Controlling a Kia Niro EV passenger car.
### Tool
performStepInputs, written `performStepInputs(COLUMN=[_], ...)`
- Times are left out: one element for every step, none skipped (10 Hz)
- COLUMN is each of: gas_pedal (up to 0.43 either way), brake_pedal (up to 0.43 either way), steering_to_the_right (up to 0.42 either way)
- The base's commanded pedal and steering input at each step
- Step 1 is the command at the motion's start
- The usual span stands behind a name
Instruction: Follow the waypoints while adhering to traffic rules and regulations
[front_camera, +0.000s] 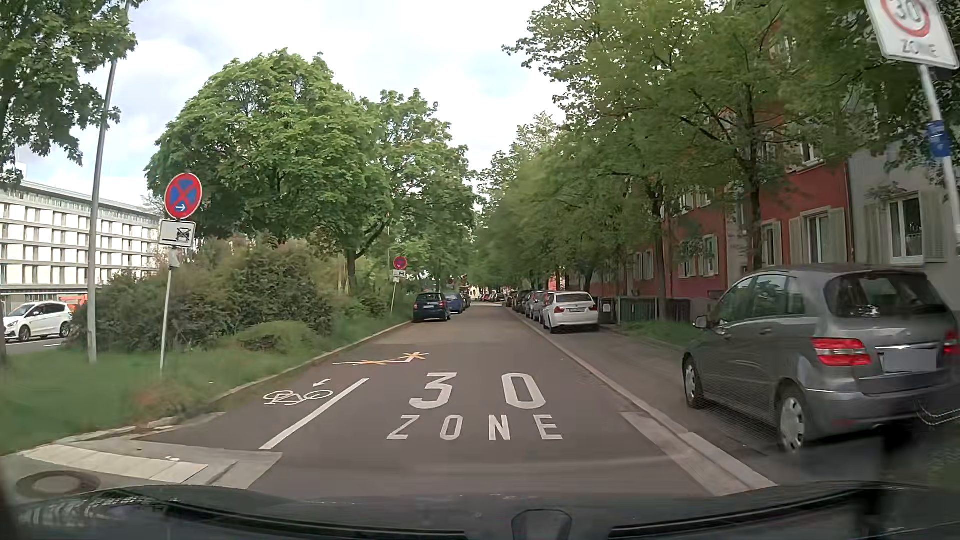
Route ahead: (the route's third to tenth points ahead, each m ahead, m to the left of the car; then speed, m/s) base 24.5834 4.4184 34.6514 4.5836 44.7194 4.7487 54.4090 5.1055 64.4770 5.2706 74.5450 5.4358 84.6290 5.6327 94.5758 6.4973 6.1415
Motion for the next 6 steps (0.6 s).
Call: performStepInputs(gas_pedal=[0.098, 0.098, 0.098, 0.098, 0.098, 0.098], brake_pedal=[0.0, 0.0, 0.0, 0.0, 0.0, 0.0], steering_to_the_right=[-0.023, -0.013, -0.007, -0.005, -0.005, -0.005])
